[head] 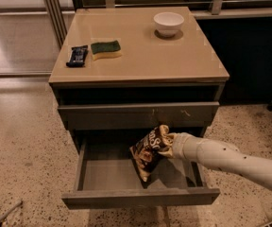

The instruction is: Place brown chip bag into middle drawer

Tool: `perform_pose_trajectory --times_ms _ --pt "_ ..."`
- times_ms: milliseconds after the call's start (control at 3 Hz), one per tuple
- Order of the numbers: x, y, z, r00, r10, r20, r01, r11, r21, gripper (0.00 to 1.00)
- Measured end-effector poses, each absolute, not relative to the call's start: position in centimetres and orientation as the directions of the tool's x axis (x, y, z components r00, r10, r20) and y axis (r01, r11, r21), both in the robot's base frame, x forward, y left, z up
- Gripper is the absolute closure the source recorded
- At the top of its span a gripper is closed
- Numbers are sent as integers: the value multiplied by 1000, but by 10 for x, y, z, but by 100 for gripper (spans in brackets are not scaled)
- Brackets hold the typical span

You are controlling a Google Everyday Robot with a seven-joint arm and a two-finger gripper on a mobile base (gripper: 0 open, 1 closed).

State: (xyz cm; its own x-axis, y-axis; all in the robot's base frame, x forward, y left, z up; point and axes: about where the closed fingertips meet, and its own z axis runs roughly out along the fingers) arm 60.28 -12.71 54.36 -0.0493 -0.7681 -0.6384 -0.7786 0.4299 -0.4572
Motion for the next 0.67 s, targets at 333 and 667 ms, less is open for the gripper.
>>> perform_pose_trajectory --times_ms 333,667 --pt "610 -119 532 -28 -772 -635 -787 409 -462 100" --pt "615 -117 518 -16 -791 -612 -793 383 -474 100"
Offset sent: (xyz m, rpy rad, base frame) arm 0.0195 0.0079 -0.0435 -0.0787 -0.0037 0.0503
